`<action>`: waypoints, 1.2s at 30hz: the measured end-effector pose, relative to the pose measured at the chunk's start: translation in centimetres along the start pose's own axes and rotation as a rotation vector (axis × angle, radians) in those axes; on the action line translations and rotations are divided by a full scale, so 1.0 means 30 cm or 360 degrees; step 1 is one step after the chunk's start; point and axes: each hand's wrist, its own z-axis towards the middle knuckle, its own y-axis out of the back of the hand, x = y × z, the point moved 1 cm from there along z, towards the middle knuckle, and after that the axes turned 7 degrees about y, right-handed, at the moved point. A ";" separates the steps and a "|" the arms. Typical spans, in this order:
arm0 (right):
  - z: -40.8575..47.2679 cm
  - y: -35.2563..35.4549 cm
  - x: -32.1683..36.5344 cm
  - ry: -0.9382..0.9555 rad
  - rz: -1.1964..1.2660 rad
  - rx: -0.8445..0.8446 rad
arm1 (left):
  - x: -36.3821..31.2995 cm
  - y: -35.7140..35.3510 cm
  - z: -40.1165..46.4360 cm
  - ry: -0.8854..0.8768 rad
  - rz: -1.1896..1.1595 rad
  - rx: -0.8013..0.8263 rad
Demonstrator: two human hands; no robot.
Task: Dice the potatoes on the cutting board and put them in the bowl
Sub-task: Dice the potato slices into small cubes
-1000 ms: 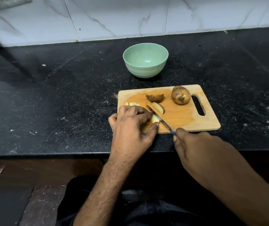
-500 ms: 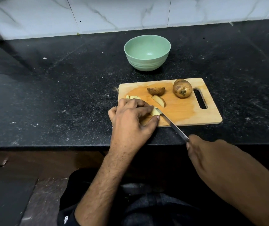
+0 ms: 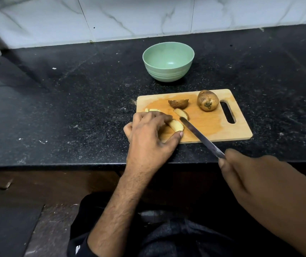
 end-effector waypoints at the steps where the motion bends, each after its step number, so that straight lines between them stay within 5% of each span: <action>1: 0.014 -0.002 0.008 0.0022 0.0017 -0.0075 | 0.001 0.002 -0.002 0.0005 -0.0028 -0.0012; 36: 0.128 -0.056 0.047 0.0093 -0.0070 -0.0055 | 0.015 -0.006 0.010 -0.0013 0.0009 0.0009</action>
